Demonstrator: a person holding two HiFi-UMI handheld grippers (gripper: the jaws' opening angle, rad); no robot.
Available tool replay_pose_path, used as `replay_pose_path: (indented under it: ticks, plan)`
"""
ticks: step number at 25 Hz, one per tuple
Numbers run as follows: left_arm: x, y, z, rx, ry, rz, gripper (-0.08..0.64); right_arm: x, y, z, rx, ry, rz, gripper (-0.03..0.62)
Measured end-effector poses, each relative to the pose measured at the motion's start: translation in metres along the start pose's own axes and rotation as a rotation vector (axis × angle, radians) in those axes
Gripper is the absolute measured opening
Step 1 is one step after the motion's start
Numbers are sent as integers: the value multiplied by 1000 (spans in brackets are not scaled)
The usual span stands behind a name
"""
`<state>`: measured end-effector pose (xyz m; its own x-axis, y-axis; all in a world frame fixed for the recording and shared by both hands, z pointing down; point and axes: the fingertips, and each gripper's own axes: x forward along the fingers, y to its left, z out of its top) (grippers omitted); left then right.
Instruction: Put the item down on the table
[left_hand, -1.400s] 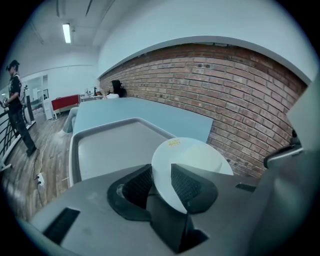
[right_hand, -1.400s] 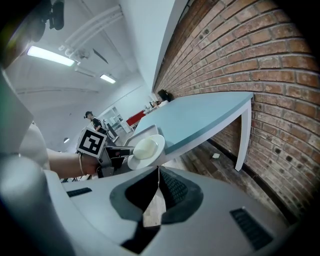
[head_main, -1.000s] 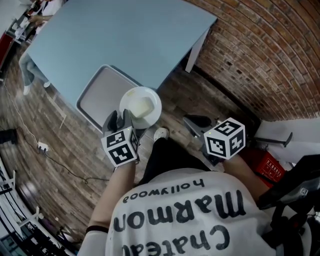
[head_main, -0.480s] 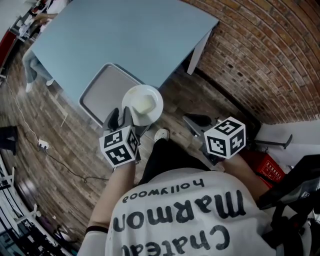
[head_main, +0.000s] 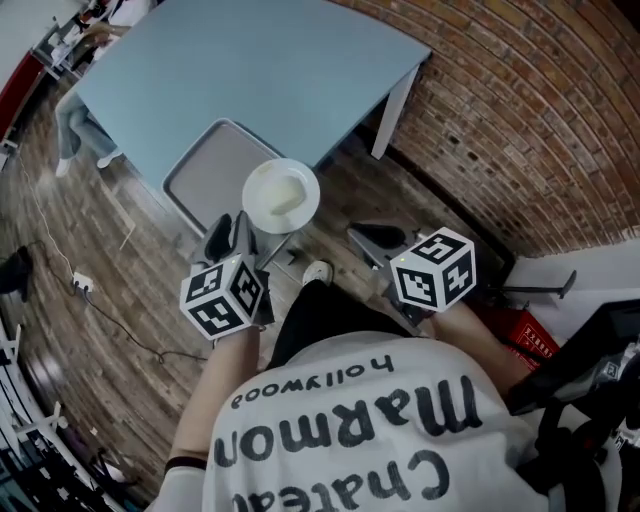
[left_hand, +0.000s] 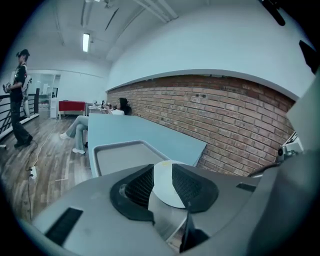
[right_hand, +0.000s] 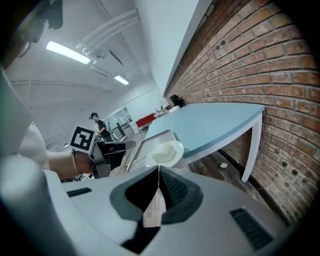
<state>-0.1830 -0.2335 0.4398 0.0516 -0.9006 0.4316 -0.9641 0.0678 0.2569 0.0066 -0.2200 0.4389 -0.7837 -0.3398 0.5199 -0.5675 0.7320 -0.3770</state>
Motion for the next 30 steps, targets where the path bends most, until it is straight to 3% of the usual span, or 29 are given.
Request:
replay_pose_path:
  ticks: [5, 11, 17, 24, 30]
  plan:
    - [-47, -15, -2, -37, -76, -65, 30, -11, 35, -9, -62, -9, 56, 11]
    - [-103, -46, -11, 9, -147, -167, 21, -30, 71, -21, -119, -37, 146, 11]
    - [-150, -65, -27, -39, -162, -238, 21, -48, 103, -32, -227, -41, 205, 11]
    - [-179, -47, -32, -33, -154, -197, 21, -62, 119, -12, -270, -113, 180, 11]
    - [-193, -28, -25, -30, -138, -221, 21, -66, 122, 0, -265, -137, 102, 11]
